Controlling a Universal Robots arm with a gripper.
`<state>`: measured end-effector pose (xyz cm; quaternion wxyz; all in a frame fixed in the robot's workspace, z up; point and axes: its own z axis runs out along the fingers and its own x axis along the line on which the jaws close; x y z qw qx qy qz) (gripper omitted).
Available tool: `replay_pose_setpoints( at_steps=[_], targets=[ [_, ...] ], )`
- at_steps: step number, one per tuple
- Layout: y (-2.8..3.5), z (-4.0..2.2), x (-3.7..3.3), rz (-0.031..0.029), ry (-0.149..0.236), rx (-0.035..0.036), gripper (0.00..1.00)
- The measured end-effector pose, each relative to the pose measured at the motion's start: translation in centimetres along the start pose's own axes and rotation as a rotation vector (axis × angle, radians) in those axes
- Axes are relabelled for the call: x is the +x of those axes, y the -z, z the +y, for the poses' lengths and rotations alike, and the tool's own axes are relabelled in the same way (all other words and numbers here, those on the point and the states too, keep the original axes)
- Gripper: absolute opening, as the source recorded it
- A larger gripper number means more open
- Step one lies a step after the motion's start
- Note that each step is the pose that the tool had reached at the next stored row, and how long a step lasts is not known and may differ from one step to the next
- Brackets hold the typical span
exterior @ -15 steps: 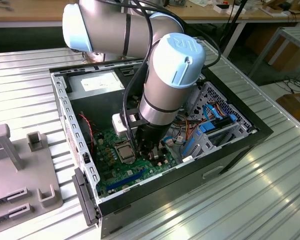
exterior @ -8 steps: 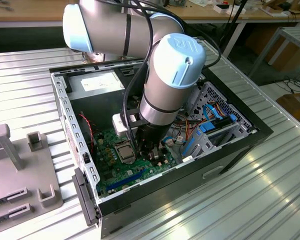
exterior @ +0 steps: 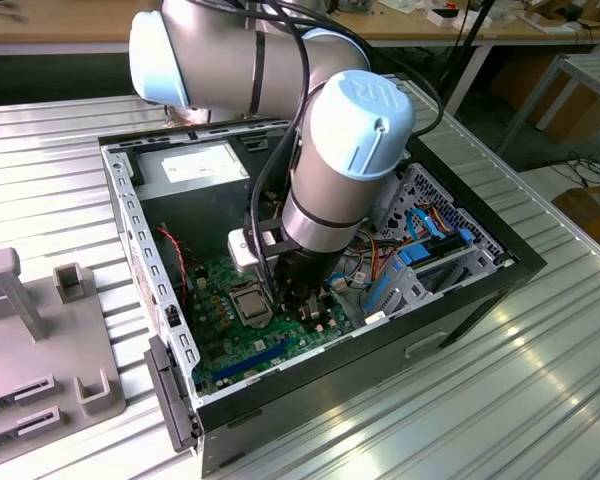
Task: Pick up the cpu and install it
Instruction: 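Install the first cpu locking lever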
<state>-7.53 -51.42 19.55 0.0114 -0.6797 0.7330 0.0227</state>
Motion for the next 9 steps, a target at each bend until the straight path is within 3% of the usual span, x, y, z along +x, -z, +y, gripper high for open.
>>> replay_pose_setpoints(
  at_steps=[2, 4, 7, 9],
  targets=[
    [0.49, 0.00, -0.06, -0.0065, 0.000, 0.0007, 0.11],
    [1.39, 0.02, -0.07, -0.0068, 0.000, -0.0003, 0.11],
    [2.21, 0.06, -0.21, -0.0112, 0.001, -0.0006, 0.11],
    [2.06, 1.49, -1.07, -0.0131, 0.018, -0.0021, 0.11]
  ],
)
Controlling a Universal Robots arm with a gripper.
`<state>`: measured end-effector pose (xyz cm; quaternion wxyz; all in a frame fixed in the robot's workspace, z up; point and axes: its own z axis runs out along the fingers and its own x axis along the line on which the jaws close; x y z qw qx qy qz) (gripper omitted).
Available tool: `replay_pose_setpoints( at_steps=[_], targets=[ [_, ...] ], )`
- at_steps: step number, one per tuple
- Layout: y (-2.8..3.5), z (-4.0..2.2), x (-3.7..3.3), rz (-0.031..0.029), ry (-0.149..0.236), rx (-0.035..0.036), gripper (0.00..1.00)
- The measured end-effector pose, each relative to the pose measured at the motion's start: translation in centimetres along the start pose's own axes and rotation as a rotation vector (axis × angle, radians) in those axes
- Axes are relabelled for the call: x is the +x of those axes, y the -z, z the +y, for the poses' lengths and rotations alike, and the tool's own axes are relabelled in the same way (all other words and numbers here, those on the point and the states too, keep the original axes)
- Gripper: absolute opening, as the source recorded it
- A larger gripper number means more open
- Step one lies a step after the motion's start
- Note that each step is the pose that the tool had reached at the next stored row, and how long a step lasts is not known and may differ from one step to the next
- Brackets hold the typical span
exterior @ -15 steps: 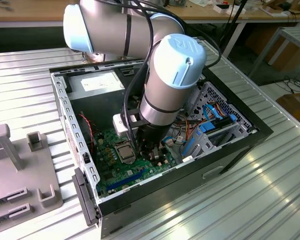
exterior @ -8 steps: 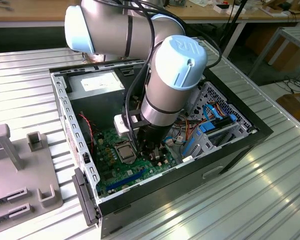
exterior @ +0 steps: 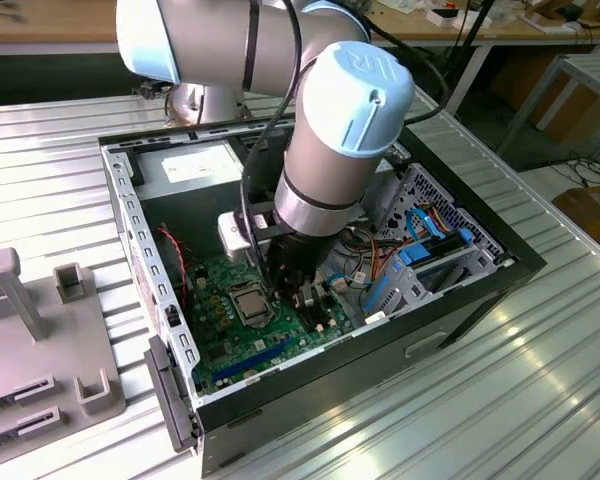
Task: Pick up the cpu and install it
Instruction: 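Install the first cpu locking lever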
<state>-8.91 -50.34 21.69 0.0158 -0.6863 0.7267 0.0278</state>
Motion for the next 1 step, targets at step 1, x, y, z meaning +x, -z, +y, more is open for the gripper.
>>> replay_pose_setpoints(
  at_steps=[1],
  targets=[
    [-0.02, 0.22, -0.04, 0.0003, 0.005, -0.0005, 0.11]
  ],
)
